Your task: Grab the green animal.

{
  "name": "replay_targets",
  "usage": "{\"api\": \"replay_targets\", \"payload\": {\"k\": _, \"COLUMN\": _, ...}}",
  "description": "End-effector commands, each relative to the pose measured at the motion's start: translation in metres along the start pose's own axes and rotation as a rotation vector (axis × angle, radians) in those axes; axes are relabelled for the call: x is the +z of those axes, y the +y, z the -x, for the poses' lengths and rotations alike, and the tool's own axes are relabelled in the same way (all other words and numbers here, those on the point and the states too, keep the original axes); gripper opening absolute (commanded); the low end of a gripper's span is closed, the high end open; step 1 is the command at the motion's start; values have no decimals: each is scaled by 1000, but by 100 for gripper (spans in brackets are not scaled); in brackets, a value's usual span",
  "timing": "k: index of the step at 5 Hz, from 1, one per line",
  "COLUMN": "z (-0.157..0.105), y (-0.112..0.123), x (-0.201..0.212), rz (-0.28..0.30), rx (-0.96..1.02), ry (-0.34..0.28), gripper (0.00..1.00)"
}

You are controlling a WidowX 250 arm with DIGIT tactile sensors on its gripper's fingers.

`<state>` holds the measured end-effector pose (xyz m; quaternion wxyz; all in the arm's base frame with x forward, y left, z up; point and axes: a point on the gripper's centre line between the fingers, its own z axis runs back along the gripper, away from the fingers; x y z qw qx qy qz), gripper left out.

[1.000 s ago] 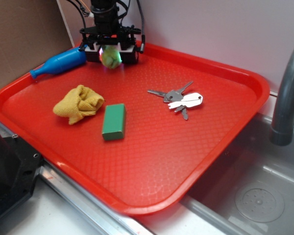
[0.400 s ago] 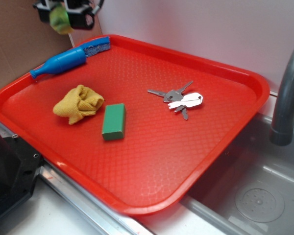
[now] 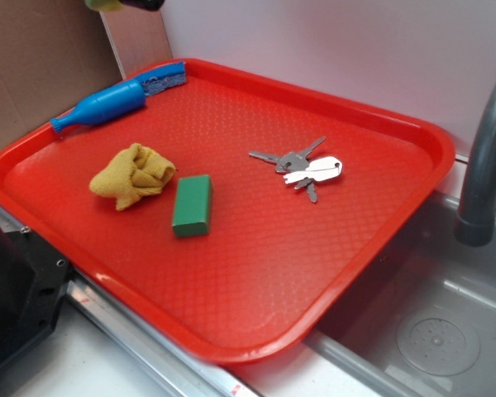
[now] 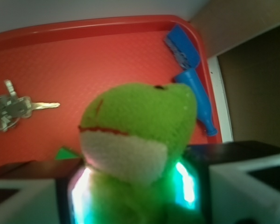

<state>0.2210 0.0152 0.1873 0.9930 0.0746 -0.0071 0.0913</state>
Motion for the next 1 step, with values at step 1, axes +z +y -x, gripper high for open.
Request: {"api": "replay_targets", "payload": {"k": 1, "z": -1, "y": 3, "x": 25, "rz": 23, "rx": -55, "ry": -113, "gripper": 0}}
